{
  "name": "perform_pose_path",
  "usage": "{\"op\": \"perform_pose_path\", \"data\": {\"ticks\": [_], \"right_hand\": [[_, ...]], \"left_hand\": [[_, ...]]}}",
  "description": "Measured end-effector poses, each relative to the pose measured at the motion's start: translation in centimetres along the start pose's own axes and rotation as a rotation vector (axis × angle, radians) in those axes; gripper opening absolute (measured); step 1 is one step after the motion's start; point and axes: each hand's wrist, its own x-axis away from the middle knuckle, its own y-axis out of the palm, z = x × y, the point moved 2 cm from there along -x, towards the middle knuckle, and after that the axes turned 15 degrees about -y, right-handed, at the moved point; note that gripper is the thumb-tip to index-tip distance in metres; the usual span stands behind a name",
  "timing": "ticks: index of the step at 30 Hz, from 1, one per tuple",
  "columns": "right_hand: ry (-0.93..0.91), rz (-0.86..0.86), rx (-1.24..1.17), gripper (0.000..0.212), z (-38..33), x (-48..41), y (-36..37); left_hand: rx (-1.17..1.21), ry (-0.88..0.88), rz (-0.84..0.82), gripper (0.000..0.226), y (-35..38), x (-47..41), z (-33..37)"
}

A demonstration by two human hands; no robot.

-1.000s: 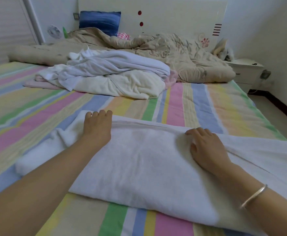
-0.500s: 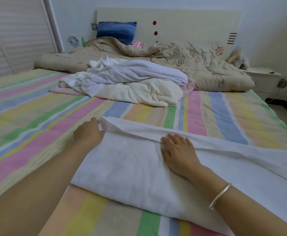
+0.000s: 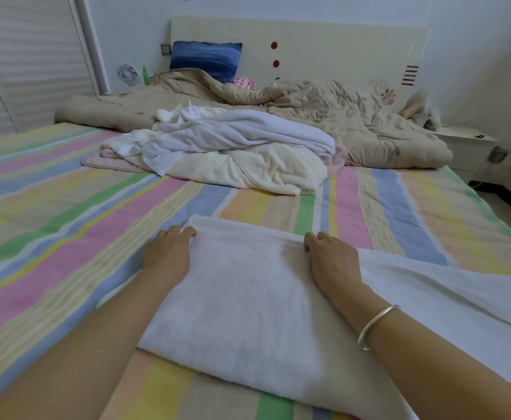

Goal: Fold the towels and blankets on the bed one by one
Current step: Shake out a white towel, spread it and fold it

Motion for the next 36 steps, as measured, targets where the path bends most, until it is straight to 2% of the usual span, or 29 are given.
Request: {"op": "perform_pose_path", "data": {"ticks": [3, 5, 8, 11, 12, 14, 15, 16, 17, 20, 21, 26, 30, 33, 36], "right_hand": [[-0.046, -0.040, -0.147, 0.029, 0.7, 1.7, 0.2], [-0.105, -0.092, -0.190, 0.036, 1.4, 3.4, -0.2], [-0.129, -0.201, -0.277, 0.048, 3.0, 7.5, -1.0], [-0.047, -0.290, -0.351, 0.059, 6.0, 11.9, -1.6], [-0.019, -0.311, -0.368, 0.072, 6.9, 13.1, -1.9], [0.049, -0.338, -0.355, 0.117, 9.9, 16.0, -2.4], [0.084, -0.338, -0.315, 0.129, 11.9, 17.8, -2.8], [0.100, -0.337, -0.288, 0.131, 12.8, 18.6, -2.8], [0.140, -0.332, -0.253, 0.122, 15.0, 20.7, -3.5], [0.201, -0.291, -0.153, 0.064, 19.5, 24.6, -4.8], [0.237, -0.286, -0.126, 0.057, 21.2, 26.0, -5.0], [0.371, -0.295, -0.111, 0.059, 27.3, 29.4, -5.7], [0.346, -0.141, -0.117, 0.055, 29.2, 28.8, -6.6], [0.319, -0.112, -0.210, 0.063, 30.1, 26.4, -6.3], [0.404, -0.133, -0.373, 0.076, 31.1, 24.3, -5.9]], "left_hand": [[-0.215, -0.117, -0.099, 0.058, -0.7, 1.1, 1.1], [-0.215, -0.125, -0.096, 0.061, -1.3, 2.1, 2.0], [-0.072, -0.033, -0.084, 0.062, -2.2, 4.4, 5.2], [0.147, 0.070, -0.184, 0.054, -2.8, 8.3, 11.3], [0.170, 0.115, -0.214, 0.054, -2.9, 9.7, 13.4], [0.166, 0.251, -0.277, 0.054, -2.9, 13.1, 18.1], [0.154, 0.328, -0.306, 0.054, -2.9, 14.9, 20.8], [0.134, 0.378, -0.323, 0.054, -2.9, 16.0, 21.9], [0.133, 0.445, -0.322, 0.054, -3.0, 17.9, 24.6], [0.163, 0.591, -0.276, 0.050, -3.6, 21.6, 29.6], [0.177, 0.635, -0.259, 0.050, -3.8, 22.7, 31.4], [0.185, 0.704, -0.273, 0.056, -3.2, 25.1, 37.3], [0.130, 0.711, -0.254, 0.057, -2.7, 25.2, 40.1], [0.105, 0.699, -0.228, 0.063, -2.5, 24.2, 41.2], [0.113, 0.628, -0.265, 0.068, -2.5, 22.9, 41.2]]}}
